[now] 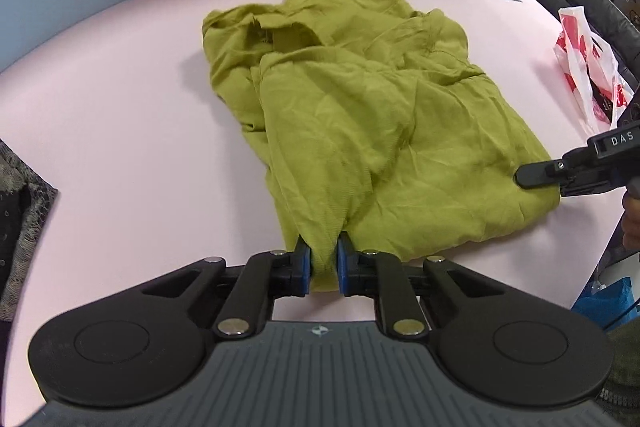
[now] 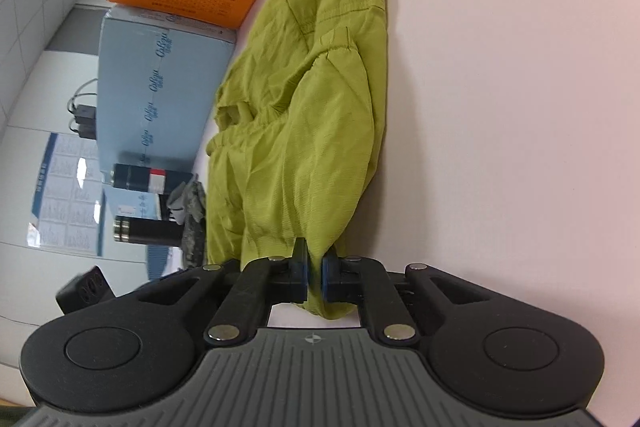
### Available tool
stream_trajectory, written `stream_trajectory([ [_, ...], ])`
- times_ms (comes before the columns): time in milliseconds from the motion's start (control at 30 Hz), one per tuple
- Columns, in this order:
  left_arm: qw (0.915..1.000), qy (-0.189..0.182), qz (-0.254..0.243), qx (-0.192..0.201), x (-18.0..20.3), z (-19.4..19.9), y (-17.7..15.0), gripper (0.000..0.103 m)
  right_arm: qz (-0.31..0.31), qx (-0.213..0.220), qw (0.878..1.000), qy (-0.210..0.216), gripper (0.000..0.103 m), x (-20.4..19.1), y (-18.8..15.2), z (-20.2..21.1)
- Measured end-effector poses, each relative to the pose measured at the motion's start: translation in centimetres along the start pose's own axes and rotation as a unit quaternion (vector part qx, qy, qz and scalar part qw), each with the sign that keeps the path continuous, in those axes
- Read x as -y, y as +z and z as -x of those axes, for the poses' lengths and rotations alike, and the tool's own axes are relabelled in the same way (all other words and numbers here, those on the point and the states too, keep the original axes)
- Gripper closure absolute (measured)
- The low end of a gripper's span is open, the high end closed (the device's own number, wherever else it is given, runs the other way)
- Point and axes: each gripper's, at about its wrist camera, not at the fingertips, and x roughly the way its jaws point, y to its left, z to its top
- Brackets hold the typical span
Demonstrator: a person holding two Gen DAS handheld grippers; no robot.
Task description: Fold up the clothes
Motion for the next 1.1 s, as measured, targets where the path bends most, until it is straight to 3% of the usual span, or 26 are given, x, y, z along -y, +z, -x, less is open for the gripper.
stream_trajectory([
  [133, 0.9999, -0.002, 0.011, 0.007, -0.4, 1.4, 0.7, 0.092, 0.007, -0.001, 1.0, 0.021, 0.097, -1.2, 0.4, 0.6],
  [333, 0.9997, 0.004, -0.022, 0.012, 0.9, 3.4, 0.6, 0.092, 0.015, -0.009, 0.998, 0.066, 0.097, -3.0, 0.1, 1.6],
  [633, 0.9997, -0.002, 0.024, -0.007, -0.5, 3.4, 1.7, 0.092, -0.031, 0.01, 0.993, 0.112, 0.097, -1.7, 0.3, 1.3],
  [900, 0.9987, -0.004, 0.022, 0.045, -0.4, 5.2, 6.2, 0.092, -0.065, 0.051, 0.982, 0.169, 0.097, -1.0, 2.4, 1.5],
  [1100, 0.997, 0.019, 0.038, 0.065, -0.9, 3.4, 13.0, 0.092, -0.093, 0.112, 0.971, 0.187, 0.097, -0.9, 6.7, 1.2],
])
